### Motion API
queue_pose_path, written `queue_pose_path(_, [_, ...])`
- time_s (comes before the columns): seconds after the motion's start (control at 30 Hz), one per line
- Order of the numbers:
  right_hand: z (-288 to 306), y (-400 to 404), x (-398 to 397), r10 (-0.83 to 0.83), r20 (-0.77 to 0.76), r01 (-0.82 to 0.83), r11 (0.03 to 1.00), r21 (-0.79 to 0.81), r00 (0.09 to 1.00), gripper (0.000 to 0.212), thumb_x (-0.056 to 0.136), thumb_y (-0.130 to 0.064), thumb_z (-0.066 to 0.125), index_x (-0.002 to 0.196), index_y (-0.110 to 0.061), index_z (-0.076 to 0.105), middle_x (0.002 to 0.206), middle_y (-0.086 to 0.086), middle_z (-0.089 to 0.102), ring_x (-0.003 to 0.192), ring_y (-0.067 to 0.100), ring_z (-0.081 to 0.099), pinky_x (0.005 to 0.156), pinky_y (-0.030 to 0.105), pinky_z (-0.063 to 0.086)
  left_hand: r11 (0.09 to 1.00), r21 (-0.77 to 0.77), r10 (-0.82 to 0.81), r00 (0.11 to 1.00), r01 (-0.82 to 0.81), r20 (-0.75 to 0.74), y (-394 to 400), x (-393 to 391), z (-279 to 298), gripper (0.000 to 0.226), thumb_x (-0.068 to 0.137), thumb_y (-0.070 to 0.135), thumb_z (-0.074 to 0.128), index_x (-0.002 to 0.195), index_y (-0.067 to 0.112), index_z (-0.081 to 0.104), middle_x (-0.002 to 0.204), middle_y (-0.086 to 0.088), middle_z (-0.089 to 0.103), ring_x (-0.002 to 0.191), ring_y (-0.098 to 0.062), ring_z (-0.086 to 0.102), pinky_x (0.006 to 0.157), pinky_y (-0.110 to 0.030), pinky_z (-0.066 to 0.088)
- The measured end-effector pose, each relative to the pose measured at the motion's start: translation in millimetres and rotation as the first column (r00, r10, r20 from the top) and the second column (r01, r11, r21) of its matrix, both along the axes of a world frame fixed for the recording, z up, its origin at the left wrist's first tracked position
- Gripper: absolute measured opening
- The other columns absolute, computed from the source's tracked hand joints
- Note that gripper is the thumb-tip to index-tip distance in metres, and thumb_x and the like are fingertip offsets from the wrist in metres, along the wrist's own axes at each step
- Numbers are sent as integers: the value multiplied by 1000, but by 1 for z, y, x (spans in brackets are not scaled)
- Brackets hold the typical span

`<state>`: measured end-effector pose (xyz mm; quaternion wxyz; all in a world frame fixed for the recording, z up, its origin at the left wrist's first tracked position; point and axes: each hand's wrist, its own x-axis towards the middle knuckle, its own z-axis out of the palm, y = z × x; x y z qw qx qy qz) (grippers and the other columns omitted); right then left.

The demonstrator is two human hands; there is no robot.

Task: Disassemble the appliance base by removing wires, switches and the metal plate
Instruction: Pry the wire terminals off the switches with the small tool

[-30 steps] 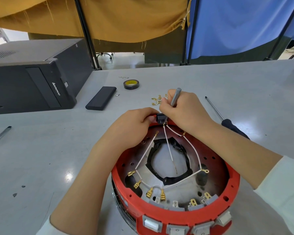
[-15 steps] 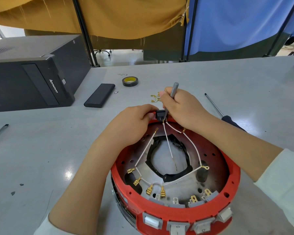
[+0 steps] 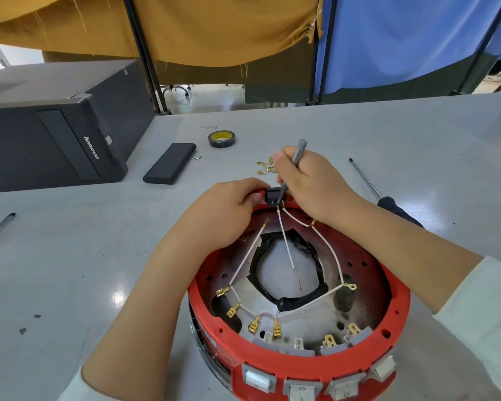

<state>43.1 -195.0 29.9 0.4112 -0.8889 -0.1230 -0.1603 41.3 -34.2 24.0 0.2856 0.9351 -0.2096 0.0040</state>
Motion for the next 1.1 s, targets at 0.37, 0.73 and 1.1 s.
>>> queue_pose_path(0.37, [5, 2, 7, -16, -89, 21, 998, 55, 996, 39, 98, -27, 36, 61, -18, 47, 65, 1, 55, 74, 32, 60, 78, 52, 51, 1000, -3, 7, 1000, -7, -1, -1, 0, 0, 30, 99, 24, 39, 122, 33, 55, 117, 4, 62, 107, -17, 53, 86, -30, 40])
queue_pose_path(0.73, [0, -1, 3, -43, 102, 35, 996, 79, 994, 45, 100, -32, 37, 67, -4, 48, 55, 1, 48, 52, 9, 48, 55, 30, 45, 1000, 3, 11, 1000, -11, -2, 0, 1, 0, 30, 99, 26, 39, 122, 34, 55, 119, 6, 61, 110, -16, 52, 86, -26, 38])
queue_pose_path(1.1, [0, 3, 7, -55, 18, 55, 998, 12, 998, 42, 101, -35, 36, 61, -22, 44, 53, -11, 47, 53, 4, 49, 61, 31, 43, 1000, 2, 12, 1000, -12, 4, -1, 0, -1, 30, 99, 24, 39, 123, 33, 55, 119, 4, 62, 109, -18, 53, 91, -32, 41])
